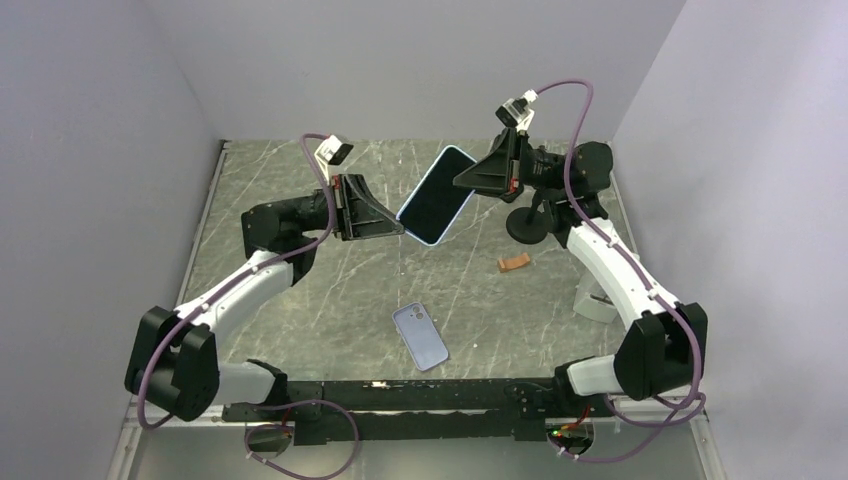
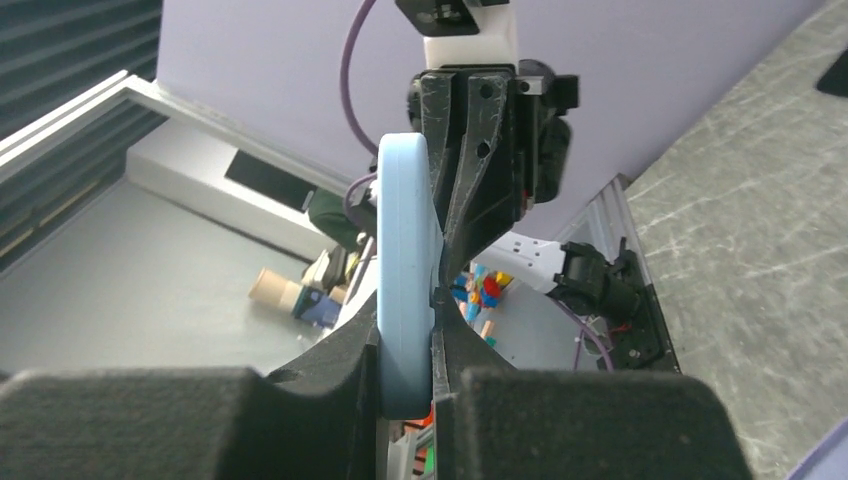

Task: Take the phone out of the phone case
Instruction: Remove the phone case from the phone, then place the phone at the center of the board, then place the phone case at the center of the board.

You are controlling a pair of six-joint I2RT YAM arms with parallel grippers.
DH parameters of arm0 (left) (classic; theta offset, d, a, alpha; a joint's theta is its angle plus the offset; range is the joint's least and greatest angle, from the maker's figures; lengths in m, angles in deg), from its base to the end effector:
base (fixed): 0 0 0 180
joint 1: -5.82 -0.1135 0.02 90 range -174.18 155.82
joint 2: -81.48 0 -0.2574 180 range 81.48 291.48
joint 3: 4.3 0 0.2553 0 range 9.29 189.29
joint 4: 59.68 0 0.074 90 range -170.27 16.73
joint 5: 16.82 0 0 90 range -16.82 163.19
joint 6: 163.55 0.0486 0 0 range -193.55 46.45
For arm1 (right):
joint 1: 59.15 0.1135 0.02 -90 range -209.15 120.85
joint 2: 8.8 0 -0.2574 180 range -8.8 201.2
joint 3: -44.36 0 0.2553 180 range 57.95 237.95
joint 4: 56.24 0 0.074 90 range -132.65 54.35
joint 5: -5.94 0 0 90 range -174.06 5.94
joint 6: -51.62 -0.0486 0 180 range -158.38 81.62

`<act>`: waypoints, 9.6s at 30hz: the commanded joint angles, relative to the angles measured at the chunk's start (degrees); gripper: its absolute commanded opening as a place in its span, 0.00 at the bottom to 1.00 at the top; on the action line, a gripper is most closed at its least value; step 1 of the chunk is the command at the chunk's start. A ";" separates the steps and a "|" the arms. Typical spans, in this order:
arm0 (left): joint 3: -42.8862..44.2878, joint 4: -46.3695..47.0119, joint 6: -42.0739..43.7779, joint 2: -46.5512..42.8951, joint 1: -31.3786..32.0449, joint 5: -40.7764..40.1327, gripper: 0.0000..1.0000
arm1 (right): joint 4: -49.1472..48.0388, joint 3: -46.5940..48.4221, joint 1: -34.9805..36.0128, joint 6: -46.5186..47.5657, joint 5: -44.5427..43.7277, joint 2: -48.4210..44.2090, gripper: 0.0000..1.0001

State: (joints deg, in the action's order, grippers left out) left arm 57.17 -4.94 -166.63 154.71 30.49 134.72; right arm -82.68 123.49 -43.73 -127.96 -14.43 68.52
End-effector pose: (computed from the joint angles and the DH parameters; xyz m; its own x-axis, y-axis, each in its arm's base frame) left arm 0.2246 -0.1502 0.3742 -0.8155 -0.1491 -0.5592 0.5765 -0.2930 -0.7627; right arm 0.2759 0.1234 0.4157 -0.8853 0.1169 -0.4502 -0.4628 -0.1250 0.8776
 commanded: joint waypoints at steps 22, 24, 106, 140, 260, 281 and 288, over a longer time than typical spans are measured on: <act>10.33 -56.24 28.46 -5.85 1.18 -12.91 0.09 | -13.88 14.25 13.32 -11.44 -2.92 4.48 0.00; 12.52 -69.28 33.57 -7.25 1.23 -19.31 0.16 | -7.69 15.00 13.99 -6.04 -3.77 3.75 0.00; 6.52 -54.44 14.01 -14.94 10.35 -24.92 0.65 | 32.62 10.69 4.09 16.87 -13.99 1.00 0.00; 8.25 -32.64 -3.74 -6.91 1.40 -24.66 0.00 | 8.29 0.86 6.96 7.38 -4.38 1.20 0.80; 29.21 -111.71 72.84 22.43 -39.33 -32.28 0.55 | 83.09 -18.72 20.25 68.27 -33.31 7.44 0.06; -1.69 -100.86 53.42 -15.54 -9.67 -37.32 0.67 | 89.94 6.64 20.93 67.19 -67.32 11.79 1.00; -2.48 -105.83 52.55 -19.28 -3.97 -40.99 0.67 | 89.20 30.90 19.37 73.62 -99.57 33.16 0.60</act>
State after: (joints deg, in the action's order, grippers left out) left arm 54.92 -108.52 -112.27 137.46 24.04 97.09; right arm 7.82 143.07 -23.12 -58.89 -91.06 90.59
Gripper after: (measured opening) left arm 0.674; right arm 0.775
